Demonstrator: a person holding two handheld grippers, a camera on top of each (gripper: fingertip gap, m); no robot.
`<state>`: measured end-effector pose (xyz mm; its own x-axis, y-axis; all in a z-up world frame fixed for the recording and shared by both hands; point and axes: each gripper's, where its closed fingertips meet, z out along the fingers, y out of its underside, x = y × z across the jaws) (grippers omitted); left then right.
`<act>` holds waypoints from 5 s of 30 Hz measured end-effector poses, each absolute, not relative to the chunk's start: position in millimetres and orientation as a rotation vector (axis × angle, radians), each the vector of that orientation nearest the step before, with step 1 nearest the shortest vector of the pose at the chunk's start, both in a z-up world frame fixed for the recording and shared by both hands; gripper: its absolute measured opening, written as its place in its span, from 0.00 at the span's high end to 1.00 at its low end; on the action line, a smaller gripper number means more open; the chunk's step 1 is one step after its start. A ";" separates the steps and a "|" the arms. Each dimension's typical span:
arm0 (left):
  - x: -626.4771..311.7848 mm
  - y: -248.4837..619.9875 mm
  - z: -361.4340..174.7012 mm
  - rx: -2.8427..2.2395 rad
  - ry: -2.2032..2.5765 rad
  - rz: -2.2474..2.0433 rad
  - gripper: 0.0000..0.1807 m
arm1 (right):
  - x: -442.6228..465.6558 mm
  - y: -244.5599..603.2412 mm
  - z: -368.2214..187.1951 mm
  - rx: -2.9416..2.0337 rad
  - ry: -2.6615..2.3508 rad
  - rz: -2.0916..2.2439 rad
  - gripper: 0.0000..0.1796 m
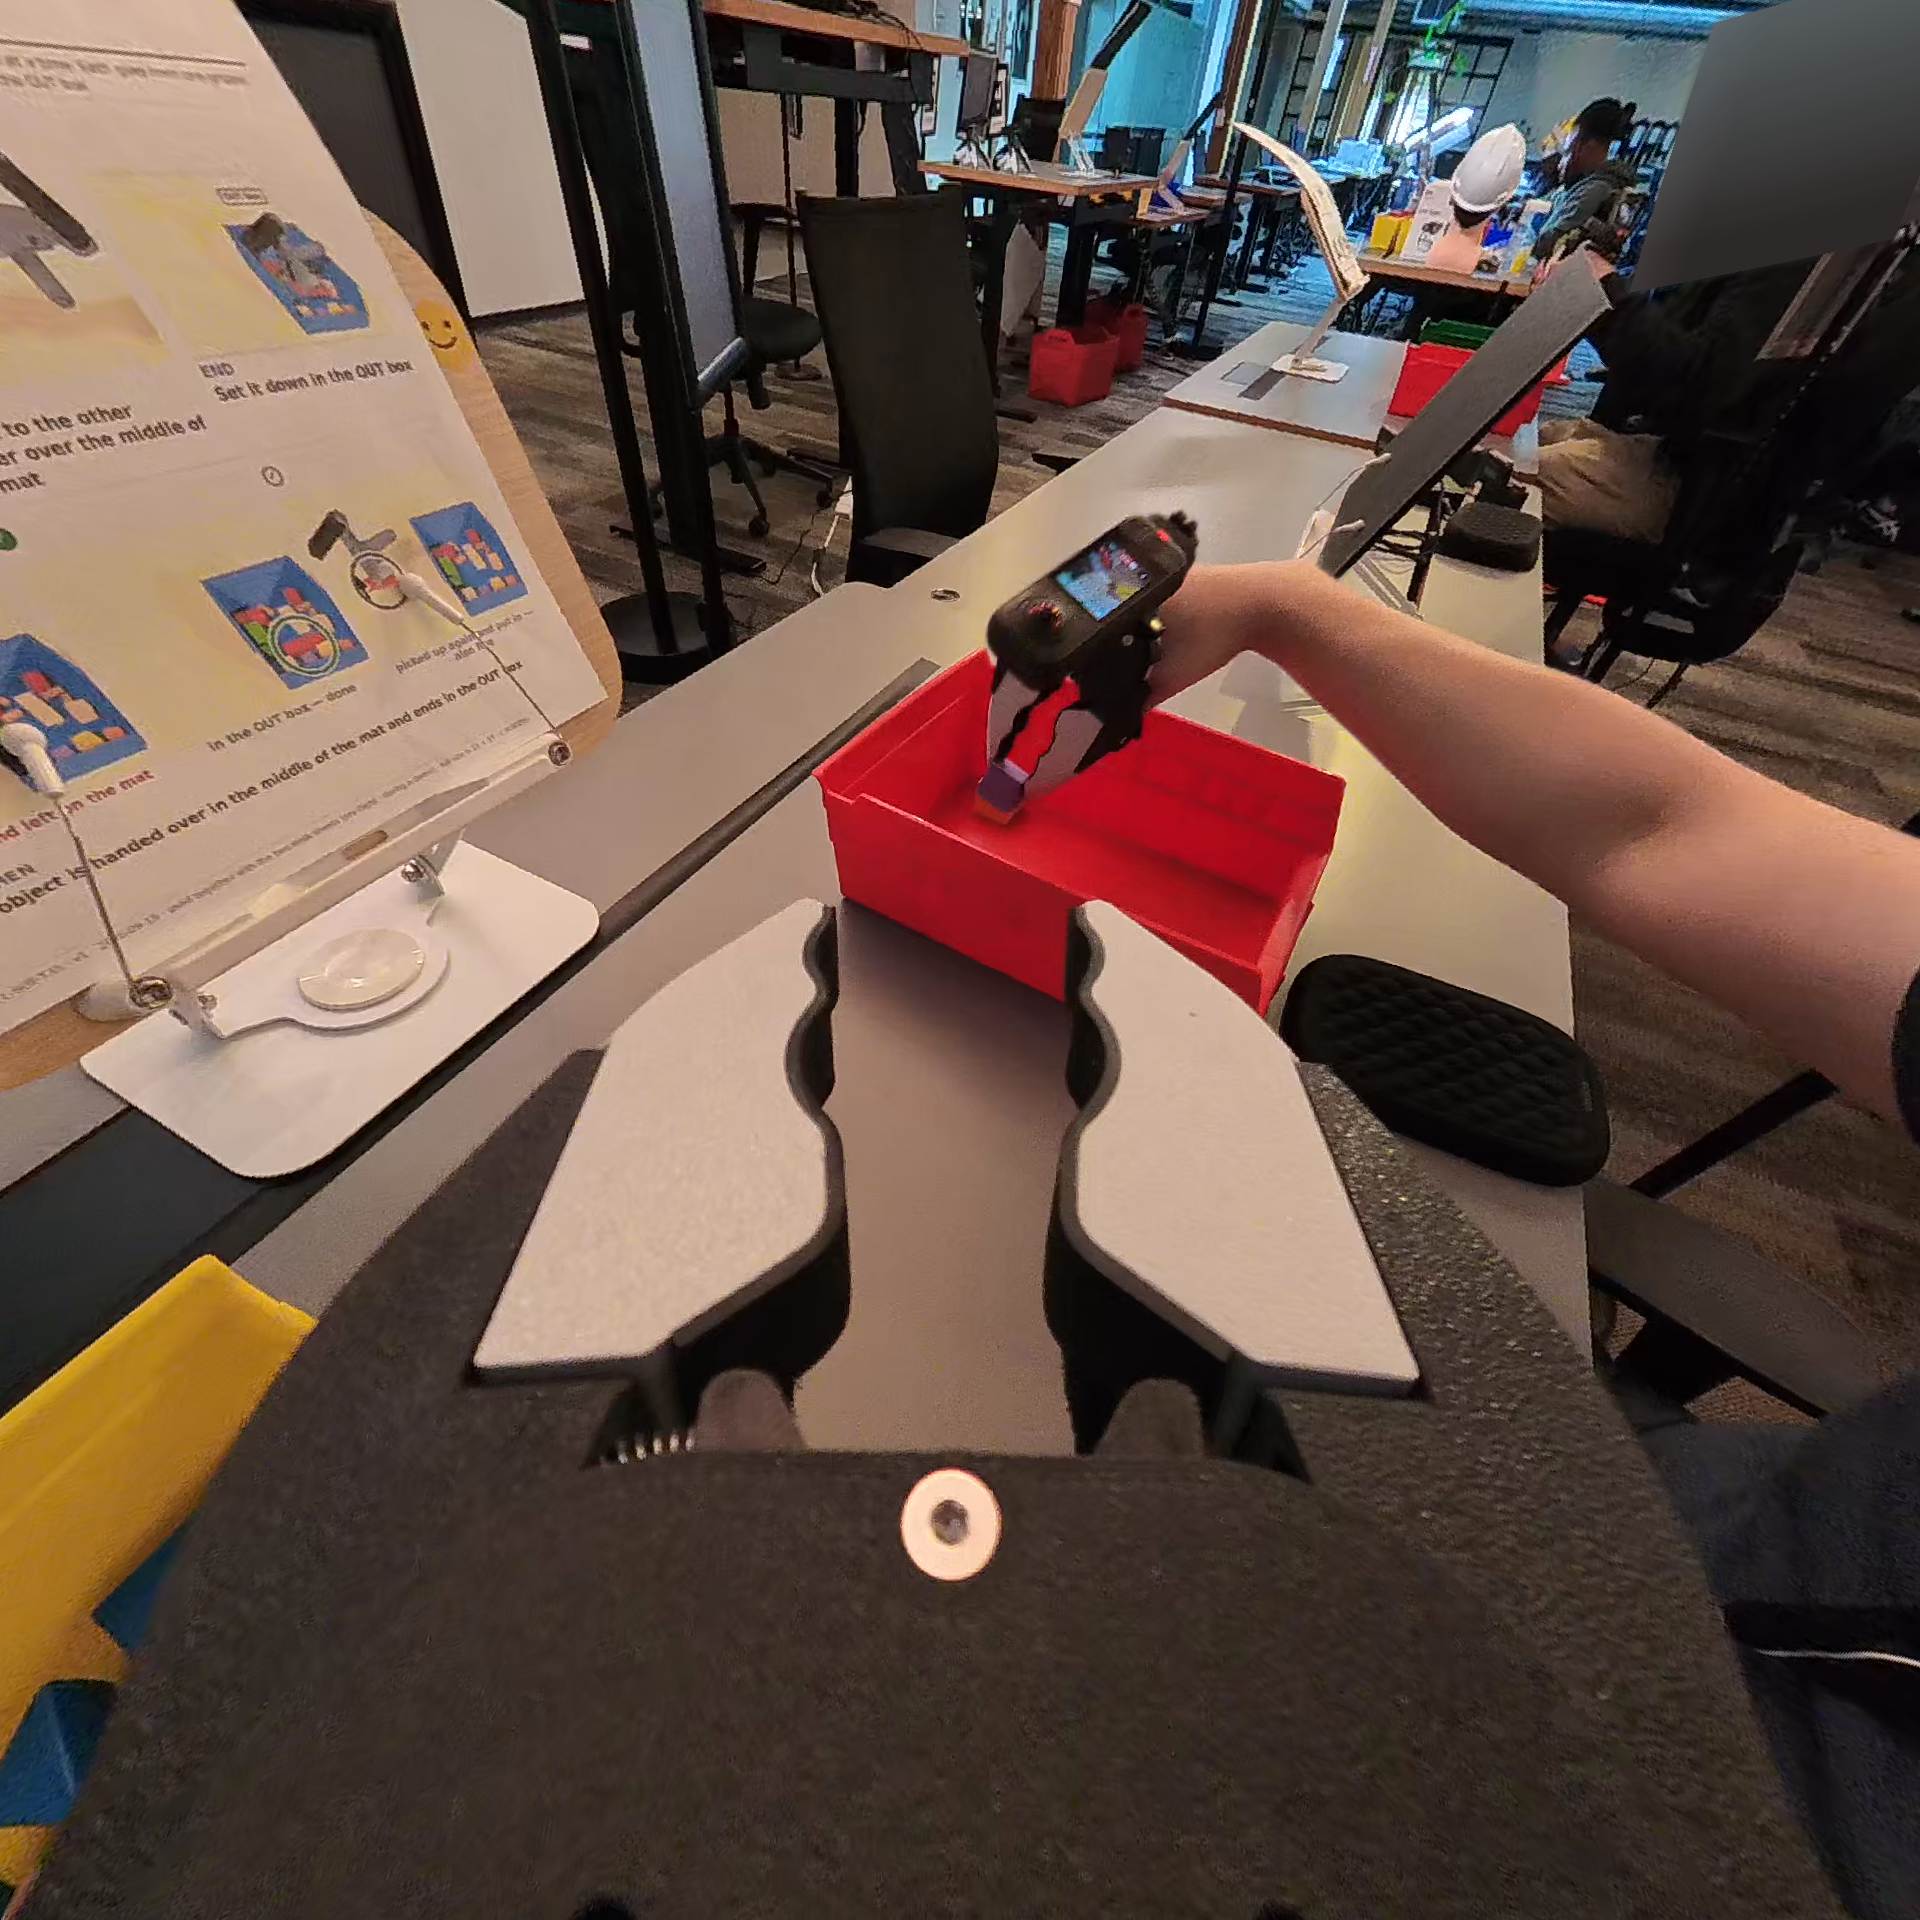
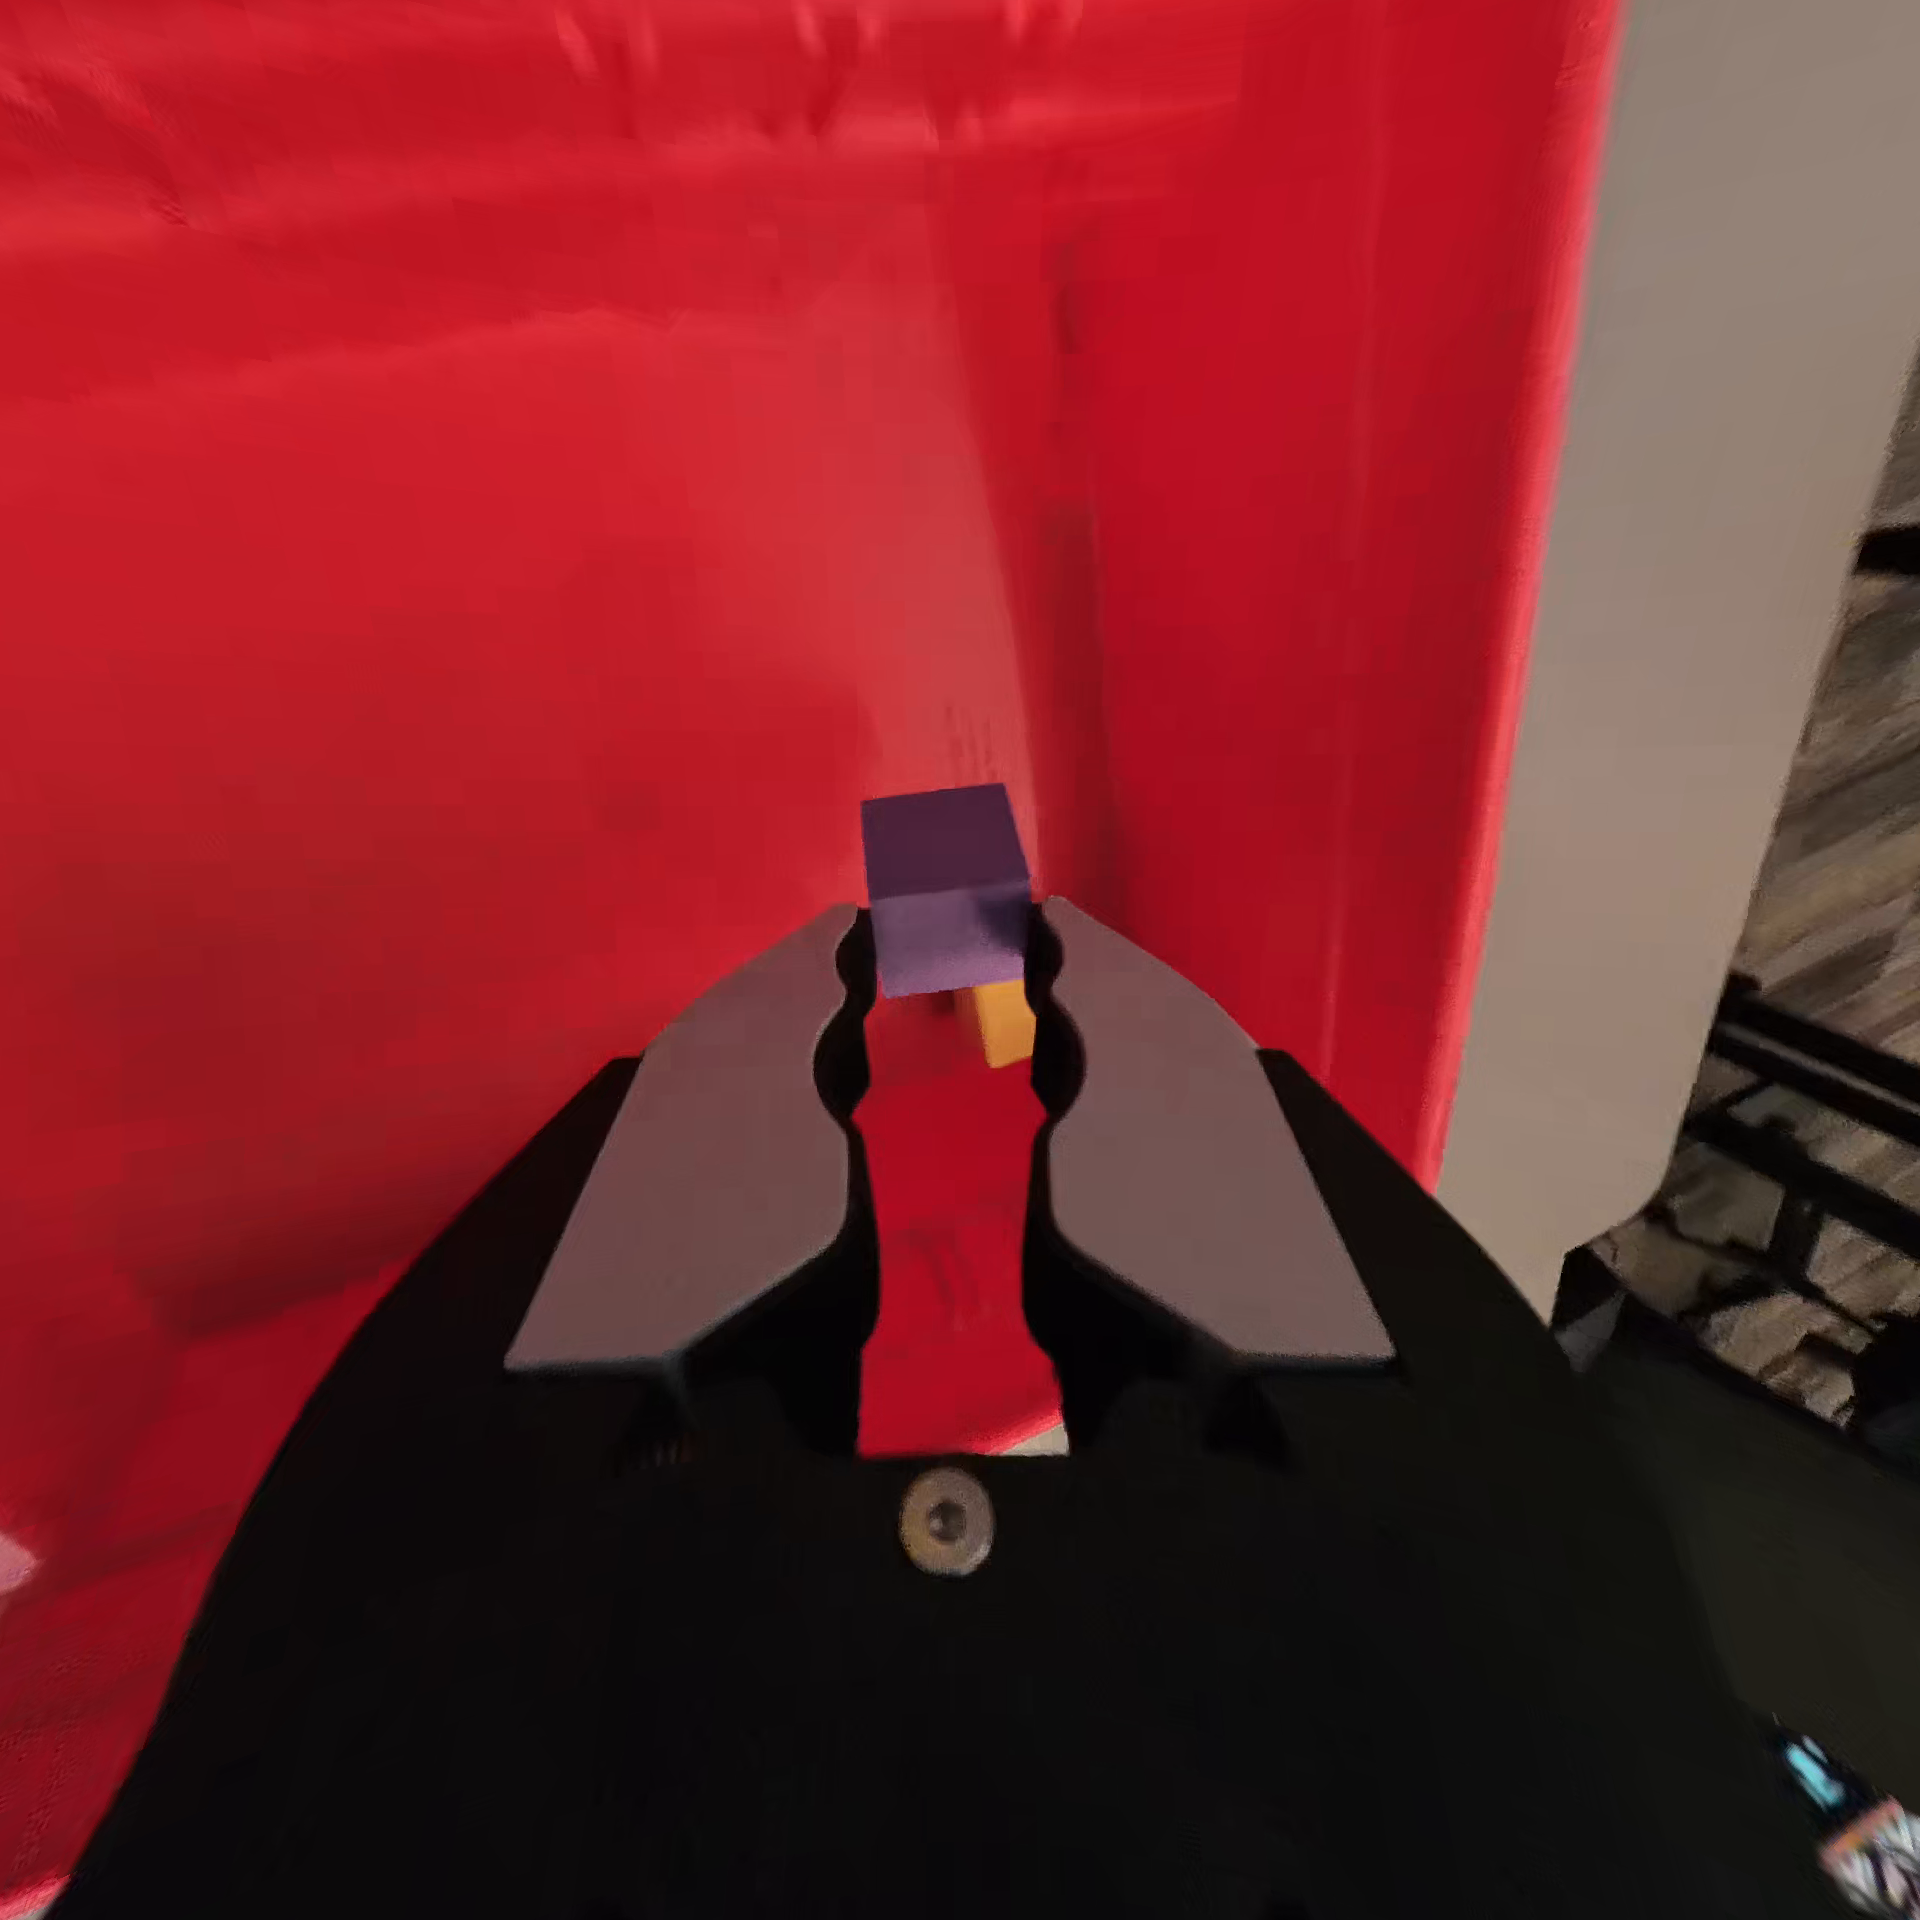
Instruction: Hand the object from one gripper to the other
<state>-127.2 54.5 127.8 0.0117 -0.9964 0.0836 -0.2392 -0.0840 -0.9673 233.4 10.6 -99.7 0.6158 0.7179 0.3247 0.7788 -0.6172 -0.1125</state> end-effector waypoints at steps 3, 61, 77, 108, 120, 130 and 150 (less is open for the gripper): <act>-128.6 56.0 126.6 -1.460 1.345 -1.148 0.78 | 248.9 8.4 -118.1 -2.687 -1.249 -0.379 0.84; -315.4 190.7 -85.9 -1.799 2.241 0.218 0.74 | 106.2 19.4 45.5 -1.794 -0.936 -0.357 0.84; -334.3 210.9 -129.4 -1.774 2.424 0.342 0.77 | 105.0 25.8 38.5 -1.815 -0.952 -0.355 0.84; -339.5 194.9 -146.6 -1.839 2.467 0.304 0.81 | 101.2 28.8 30.8 -1.834 -0.986 -0.330 0.84; -249.7 168.2 8.6 -1.628 1.869 -0.360 0.81 | 61.8 42.4 67.8 -1.639 -0.896 -0.154 0.83; -107.0 39.1 122.1 -1.457 1.572 -1.471 0.81 | -58.8 16.0 121.2 -1.143 -1.041 -0.217 0.60; -70.1 0.7 88.6 -1.465 1.682 -1.780 0.81 | -82.6 22.9 101.1 -1.097 -1.153 -0.363 0.61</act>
